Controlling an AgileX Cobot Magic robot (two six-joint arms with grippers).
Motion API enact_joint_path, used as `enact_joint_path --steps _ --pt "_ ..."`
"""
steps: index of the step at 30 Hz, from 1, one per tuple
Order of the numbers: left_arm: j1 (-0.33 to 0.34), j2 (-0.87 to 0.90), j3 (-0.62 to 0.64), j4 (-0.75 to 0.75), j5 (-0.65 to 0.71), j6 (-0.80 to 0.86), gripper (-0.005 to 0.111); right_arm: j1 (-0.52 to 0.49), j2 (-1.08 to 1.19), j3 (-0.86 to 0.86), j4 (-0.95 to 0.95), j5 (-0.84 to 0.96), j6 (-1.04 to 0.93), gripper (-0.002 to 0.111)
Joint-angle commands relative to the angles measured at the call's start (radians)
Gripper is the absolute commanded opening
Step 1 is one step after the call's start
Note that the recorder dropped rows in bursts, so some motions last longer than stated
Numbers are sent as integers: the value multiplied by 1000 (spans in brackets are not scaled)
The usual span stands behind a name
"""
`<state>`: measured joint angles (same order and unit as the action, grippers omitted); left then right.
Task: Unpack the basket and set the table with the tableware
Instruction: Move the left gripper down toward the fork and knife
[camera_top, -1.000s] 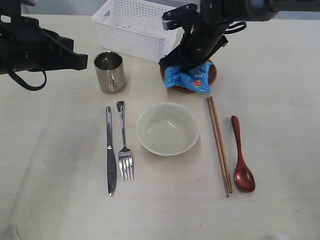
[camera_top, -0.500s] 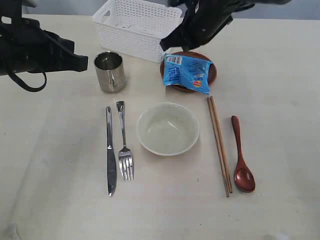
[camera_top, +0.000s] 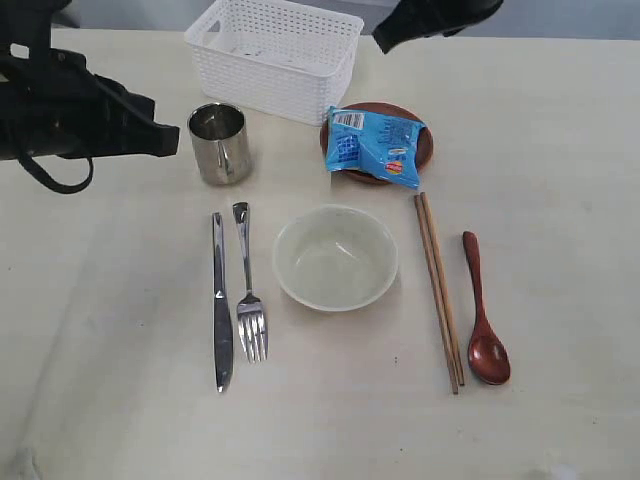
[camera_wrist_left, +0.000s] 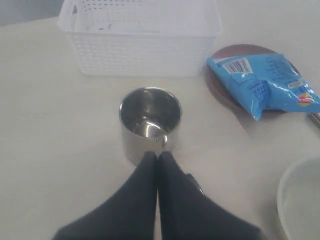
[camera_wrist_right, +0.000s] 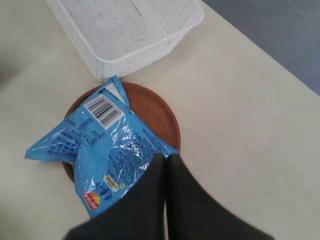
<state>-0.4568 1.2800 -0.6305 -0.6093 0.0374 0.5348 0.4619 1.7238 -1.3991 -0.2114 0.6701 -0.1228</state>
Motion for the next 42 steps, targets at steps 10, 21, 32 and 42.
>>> enact_joint_path --steps 10,21,32,42 --pt "4 179 -166 64 367 -186 0 -6 -76 158 -48 -250 3 0" --pt "4 409 -377 694 715 -931 0 -6 -76 158 -17 -232 3 0" --pt "-168 406 -237 620 528 -928 0 -6 -76 160 -3 -224 14 0" --pt "-233 389 -128 592 250 -932 0 -6 -76 160 21 -224 14 0"
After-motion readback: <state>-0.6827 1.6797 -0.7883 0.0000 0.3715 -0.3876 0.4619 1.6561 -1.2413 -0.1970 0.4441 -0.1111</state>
